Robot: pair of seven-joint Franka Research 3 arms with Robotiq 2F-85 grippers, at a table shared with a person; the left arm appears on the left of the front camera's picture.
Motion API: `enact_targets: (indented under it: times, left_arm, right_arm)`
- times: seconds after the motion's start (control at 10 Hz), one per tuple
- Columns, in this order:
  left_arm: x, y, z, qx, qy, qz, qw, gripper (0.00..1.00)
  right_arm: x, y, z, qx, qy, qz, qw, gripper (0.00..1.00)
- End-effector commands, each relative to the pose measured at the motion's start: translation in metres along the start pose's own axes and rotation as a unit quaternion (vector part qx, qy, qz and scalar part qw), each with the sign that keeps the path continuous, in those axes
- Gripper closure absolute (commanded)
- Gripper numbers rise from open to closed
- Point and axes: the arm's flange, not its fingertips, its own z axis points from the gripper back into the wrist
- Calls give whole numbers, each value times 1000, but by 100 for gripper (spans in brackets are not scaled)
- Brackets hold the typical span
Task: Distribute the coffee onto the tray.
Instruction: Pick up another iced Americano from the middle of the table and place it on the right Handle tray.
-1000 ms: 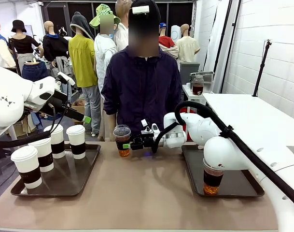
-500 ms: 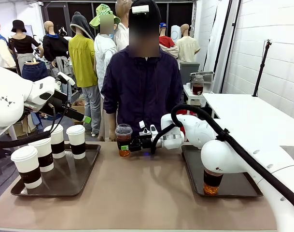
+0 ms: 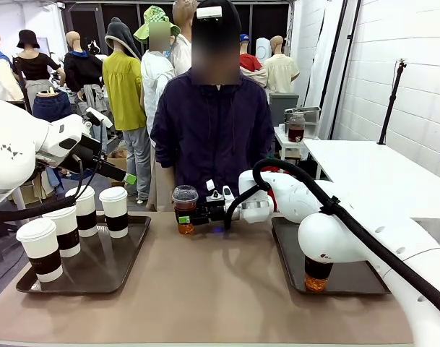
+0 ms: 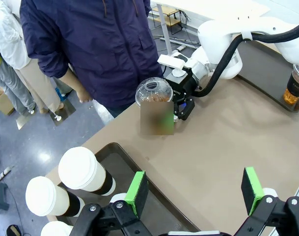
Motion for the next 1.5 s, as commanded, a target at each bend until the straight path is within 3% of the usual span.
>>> enact_targets:
  times: [0.0,0.4,0.7,1.1,1.4]
  left_arm:
    - [-1,2,0,-4,-1,3,1000,0]
    - [-1,2,0,-4,-1,3,1000,0]
    - [-1,2,0,-4,-1,3,1000,0]
    - [-1,2,0,-4,-1,3,1000,0]
    - [-1,2,0,-4,-1,3,1000,0]
  right_arm:
    - [3,-17,-4,2,0,-6,1000,37]
    - [16,-13,-3,10,0,-7,1000,37]
    - [54,-2,8,26,14,0,1000,37]
    - [113,22,64,47,28,15,998,37]
    - [145,46,128,28,37,26,999,37]
